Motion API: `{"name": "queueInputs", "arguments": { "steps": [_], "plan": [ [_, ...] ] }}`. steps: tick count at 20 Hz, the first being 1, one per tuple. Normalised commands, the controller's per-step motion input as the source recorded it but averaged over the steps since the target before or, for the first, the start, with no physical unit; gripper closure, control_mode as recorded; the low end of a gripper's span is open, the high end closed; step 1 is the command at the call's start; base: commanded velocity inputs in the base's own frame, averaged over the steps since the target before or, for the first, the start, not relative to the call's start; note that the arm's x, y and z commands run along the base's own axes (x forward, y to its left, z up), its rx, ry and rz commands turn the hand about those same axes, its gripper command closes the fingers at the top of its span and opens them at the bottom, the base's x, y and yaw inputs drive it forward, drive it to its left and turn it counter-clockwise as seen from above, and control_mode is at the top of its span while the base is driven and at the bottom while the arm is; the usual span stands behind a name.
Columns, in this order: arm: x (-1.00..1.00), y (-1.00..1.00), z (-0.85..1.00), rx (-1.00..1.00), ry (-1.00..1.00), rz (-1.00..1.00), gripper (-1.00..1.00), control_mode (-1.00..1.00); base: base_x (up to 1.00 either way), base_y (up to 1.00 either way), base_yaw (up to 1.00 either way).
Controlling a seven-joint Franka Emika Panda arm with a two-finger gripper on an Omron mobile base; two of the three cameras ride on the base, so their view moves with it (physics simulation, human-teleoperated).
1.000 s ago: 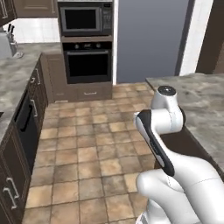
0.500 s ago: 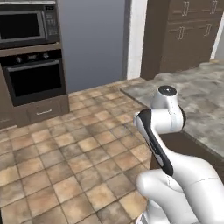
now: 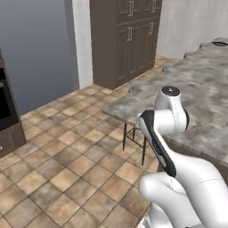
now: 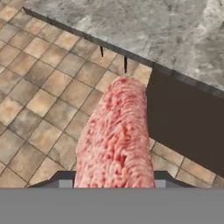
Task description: Take the steak from the fridge and place it on the digital scale on the counter by the fridge. Wait a few seconds for a reading, then move it to the plate on the dining counter.
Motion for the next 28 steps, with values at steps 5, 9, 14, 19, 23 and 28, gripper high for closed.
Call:
{"name": "queueInputs", "arguments": {
  "steps": [5, 9, 14, 19, 23, 28],
  "plan": [
    [0.00, 0.00, 0.00, 0.00, 0.00, 0.00, 1.00, 1.00, 0.68, 0.97, -0.56],
    [0.00, 0.00, 0.00, 0.00, 0.00, 0.00, 1.00, 1.00, 0.64, 0.99, -0.54],
    [0.00, 0.00, 0.00, 0.00, 0.00, 0.00, 1.00, 1.00, 0.62, 1.00, -0.54],
    [0.00, 0.00, 0.00, 0.00, 0.00, 0.00, 1.00, 1.00, 0.54, 1.00, -0.52],
    [0.00, 0.00, 0.00, 0.00, 0.00, 0.00, 1.00, 1.00, 0.59, 1.00, -0.47],
    [0.00, 0.00, 0.00, 0.00, 0.00, 0.00, 1.00, 1.00, 0.80, 1.00, -0.35]
  ]
}}
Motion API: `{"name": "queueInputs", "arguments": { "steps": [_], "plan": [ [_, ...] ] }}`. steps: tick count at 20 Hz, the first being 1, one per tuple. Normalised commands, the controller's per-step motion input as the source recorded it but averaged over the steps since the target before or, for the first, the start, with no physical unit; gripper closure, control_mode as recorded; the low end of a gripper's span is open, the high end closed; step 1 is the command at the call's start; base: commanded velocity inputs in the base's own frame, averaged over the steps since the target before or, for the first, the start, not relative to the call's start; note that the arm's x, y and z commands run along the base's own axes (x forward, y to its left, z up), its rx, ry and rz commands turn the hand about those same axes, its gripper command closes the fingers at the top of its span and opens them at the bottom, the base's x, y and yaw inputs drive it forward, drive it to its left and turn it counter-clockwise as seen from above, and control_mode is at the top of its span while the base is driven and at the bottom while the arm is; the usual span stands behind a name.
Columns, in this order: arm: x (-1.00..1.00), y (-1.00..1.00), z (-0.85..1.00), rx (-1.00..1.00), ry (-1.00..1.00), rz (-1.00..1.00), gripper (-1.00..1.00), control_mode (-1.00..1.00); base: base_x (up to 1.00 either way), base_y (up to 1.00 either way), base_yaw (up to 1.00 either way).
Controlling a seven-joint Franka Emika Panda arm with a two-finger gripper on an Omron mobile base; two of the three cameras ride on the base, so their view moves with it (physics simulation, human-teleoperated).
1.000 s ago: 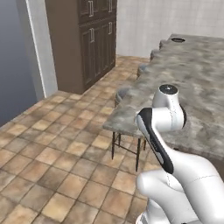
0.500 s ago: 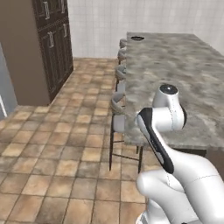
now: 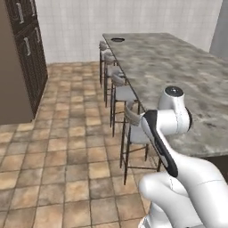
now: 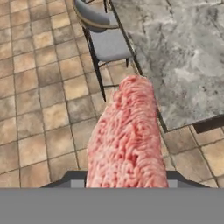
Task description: Take the steak from the fridge and place it on the digital scale on the counter by the fridge. Wait a few seconds for a reading, then move it to the plate on the dining counter.
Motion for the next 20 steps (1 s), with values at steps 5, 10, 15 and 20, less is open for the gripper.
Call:
{"name": "queueInputs", "arguments": {
  "steps": [5, 10, 15, 20],
  "plan": [
    [0.00, 0.00, 0.00, 0.00, 0.00, 0.00, 1.00, 1.00, 0.99, 0.93, -0.21],
    [0.00, 0.00, 0.00, 0.00, 0.00, 0.00, 1.00, 1.00, 1.00, 0.80, -0.15],
    [0.00, 0.00, 0.00, 0.00, 0.00, 0.00, 1.00, 1.00, 1.00, 0.50, -0.15],
    [0.00, 0.00, 0.00, 0.00, 0.00, 0.00, 1.00, 1.00, 1.00, 0.41, -0.16]
  ]
}}
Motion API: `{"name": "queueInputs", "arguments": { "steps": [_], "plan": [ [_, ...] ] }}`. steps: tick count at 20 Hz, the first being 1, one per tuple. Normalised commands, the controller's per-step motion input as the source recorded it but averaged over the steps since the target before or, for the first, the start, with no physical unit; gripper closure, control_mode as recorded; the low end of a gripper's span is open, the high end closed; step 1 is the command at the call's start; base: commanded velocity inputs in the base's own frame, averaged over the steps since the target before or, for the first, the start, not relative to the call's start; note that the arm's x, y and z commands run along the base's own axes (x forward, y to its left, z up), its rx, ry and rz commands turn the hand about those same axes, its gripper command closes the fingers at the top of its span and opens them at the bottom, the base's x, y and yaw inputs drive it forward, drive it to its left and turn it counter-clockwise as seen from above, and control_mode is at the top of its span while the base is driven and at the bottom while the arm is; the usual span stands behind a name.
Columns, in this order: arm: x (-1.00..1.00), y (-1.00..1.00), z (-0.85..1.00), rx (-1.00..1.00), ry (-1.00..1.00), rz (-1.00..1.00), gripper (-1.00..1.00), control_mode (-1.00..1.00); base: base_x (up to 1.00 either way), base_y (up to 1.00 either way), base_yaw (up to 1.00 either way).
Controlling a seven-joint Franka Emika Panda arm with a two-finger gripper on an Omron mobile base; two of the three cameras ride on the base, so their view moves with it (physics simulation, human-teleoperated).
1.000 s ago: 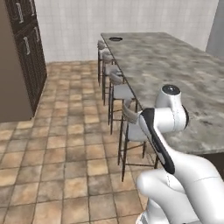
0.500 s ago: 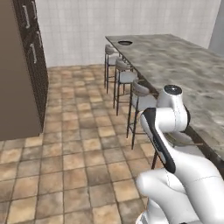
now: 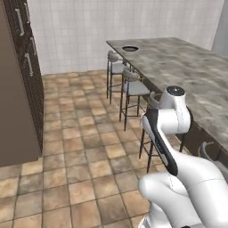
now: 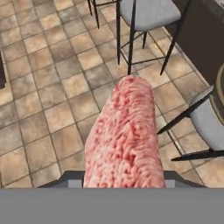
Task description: Take the steak from the fridge and place it on the digital scale on the counter by the fridge. Wait a few seconds for a reading, then move it to the plate on the dining counter.
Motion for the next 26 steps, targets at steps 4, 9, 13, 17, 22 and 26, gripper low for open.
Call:
{"name": "queueInputs", "arguments": {
  "steps": [4, 9, 13, 17, 22, 26],
  "plan": [
    [0.00, 0.00, 0.00, 0.00, 0.00, 0.00, 1.00, 1.00, 1.00, 0.51, -0.16],
    [0.00, 0.00, 0.00, 0.00, 0.00, 0.00, 1.00, 1.00, 1.00, 0.56, -0.15],
    [0.00, 0.00, 0.00, 0.00, 0.00, 0.00, 1.00, 1.00, 1.00, 0.50, -0.15],
    [0.00, 0.00, 0.00, 0.00, 0.00, 0.00, 1.00, 1.00, 1.00, 0.41, -0.15],
    [0.00, 0.00, 0.00, 0.00, 0.00, 0.00, 1.00, 1.00, 1.00, 0.45, -0.15],
    [0.00, 0.00, 0.00, 0.00, 0.00, 0.00, 1.00, 1.00, 1.00, 0.47, -0.16]
  ]
}}
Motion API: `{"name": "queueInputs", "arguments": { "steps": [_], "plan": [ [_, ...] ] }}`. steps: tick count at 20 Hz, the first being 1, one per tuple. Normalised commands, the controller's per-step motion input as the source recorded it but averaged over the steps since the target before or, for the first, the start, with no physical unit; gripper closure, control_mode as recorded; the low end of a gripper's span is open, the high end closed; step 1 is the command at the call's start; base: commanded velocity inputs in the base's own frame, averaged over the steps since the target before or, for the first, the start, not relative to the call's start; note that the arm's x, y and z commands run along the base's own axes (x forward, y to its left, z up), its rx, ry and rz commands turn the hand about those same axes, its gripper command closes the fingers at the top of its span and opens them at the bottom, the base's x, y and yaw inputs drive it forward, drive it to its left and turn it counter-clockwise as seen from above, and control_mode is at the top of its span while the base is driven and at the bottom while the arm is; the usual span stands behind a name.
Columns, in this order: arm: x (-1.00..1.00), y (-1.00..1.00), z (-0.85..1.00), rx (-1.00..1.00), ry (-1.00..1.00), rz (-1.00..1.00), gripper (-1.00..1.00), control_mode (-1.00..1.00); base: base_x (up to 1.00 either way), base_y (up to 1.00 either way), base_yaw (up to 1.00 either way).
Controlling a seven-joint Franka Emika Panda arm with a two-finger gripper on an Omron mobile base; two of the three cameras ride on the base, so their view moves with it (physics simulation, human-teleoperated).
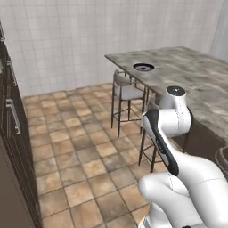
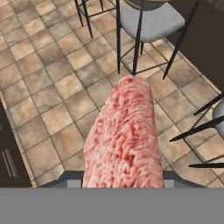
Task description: Take the steak from the fridge and place it on the digital scale on the counter by the fridge. Wait a few seconds for a reading, then move it to the plate on the dining counter.
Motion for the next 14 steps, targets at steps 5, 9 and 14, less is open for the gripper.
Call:
{"name": "queueInputs", "arguments": {
  "steps": [5, 9, 14],
  "plan": [
    [0.00, 0.00, 0.00, 0.00, 0.00, 0.00, 1.00, 1.00, 1.00, 0.42, -0.16],
    [0.00, 0.00, 0.00, 0.00, 0.00, 0.00, 1.00, 1.00, 1.00, 0.38, -0.16],
    [0.00, 0.00, 0.00, 0.00, 0.00, 0.00, 1.00, 1.00, 1.00, 0.32, -0.18]
  ]
}}
